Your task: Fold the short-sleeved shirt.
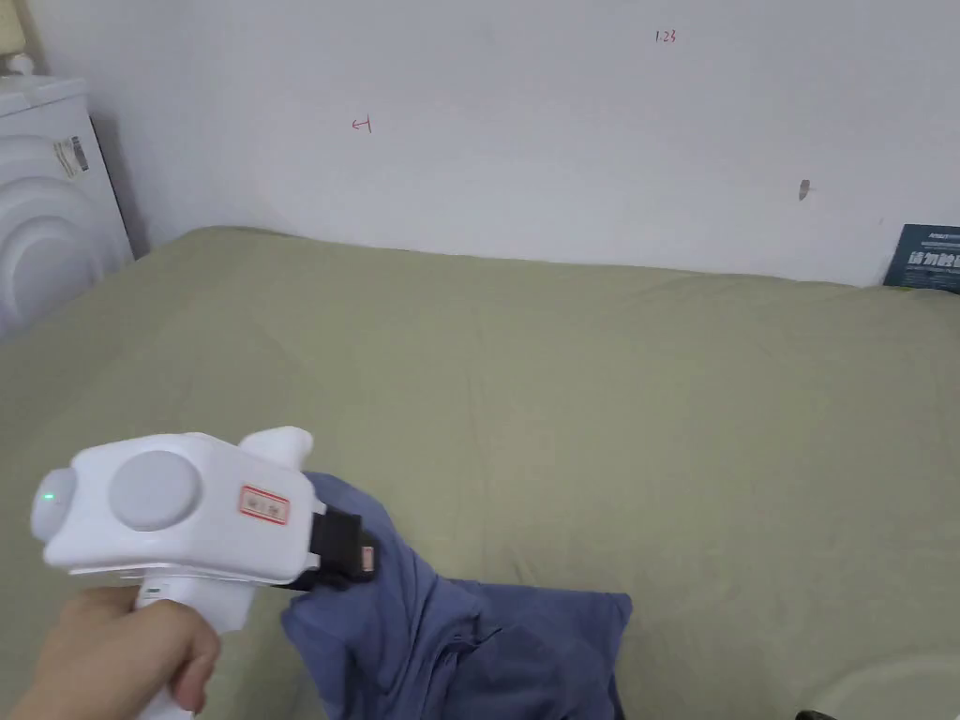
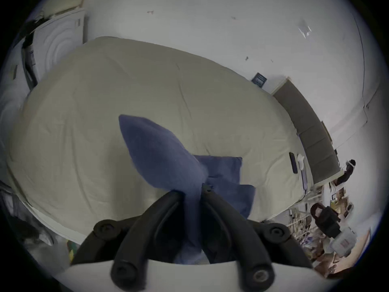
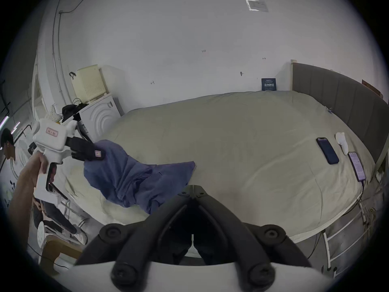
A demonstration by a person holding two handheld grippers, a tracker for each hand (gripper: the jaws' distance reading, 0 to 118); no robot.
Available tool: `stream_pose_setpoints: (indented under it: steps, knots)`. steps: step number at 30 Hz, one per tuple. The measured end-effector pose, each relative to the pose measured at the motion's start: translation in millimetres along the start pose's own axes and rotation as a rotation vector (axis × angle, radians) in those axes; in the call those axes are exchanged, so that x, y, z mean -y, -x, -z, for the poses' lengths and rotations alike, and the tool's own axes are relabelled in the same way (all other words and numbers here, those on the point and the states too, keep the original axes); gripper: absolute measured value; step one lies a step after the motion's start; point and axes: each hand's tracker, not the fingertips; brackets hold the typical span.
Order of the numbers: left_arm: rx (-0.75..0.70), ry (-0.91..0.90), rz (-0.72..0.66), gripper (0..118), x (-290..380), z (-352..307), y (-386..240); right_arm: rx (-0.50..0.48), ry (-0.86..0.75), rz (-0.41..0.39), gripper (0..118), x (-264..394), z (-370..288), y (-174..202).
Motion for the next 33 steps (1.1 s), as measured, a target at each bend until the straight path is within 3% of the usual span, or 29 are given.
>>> stream_pose_setpoints:
  steps: [7,9,11,13,14,17,19,21,22,23,24,27,33]
  knots:
    - [0.142,0.187,0.011,9,12,94,-61,0.035,0.008,0.046,1,5,-8,-18]
    - [0.15,0.208,0.018,13,14,113,-68,0.042,0.009,0.059,1,6,-9,-23]
    - [0.173,0.237,-0.012,32,18,124,-67,0.051,0.014,0.067,1,6,-10,-27]
    - [0.213,0.248,-0.124,64,20,128,-55,0.057,0.011,0.068,1,7,-12,-31]
    - [0.23,0.251,-0.148,69,19,126,-50,0.06,0.01,0.069,1,7,-13,-32]
    - [0.242,0.178,-0.126,69,14,102,-44,0.06,0.008,0.076,1,7,-13,-33]
    - [0.324,0.079,-0.085,68,10,76,-42,0.055,0.009,0.072,1,7,-11,-32]
    - [0.448,-0.043,-0.141,56,15,66,-26,0.048,0.008,0.072,1,8,-10,-29]
    - [0.493,-0.077,-0.209,40,19,70,-18,0.037,0.005,0.074,1,9,-9,-28]
    - [0.509,-0.081,-0.296,12,25,77,-6,0.03,0.004,0.074,1,9,-9,-27]
    - [0.509,-0.069,-0.338,2,31,86,-1,0.027,0.004,0.073,1,10,-9,-25]
    - [0.417,-0.033,-0.253,2,52,119,-6,0.017,-0.002,0.072,1,13,-11,-22]
    - [0.507,0.054,-0.243,2,93,168,-31,0.028,-0.008,0.076,1,14,-17,-24]
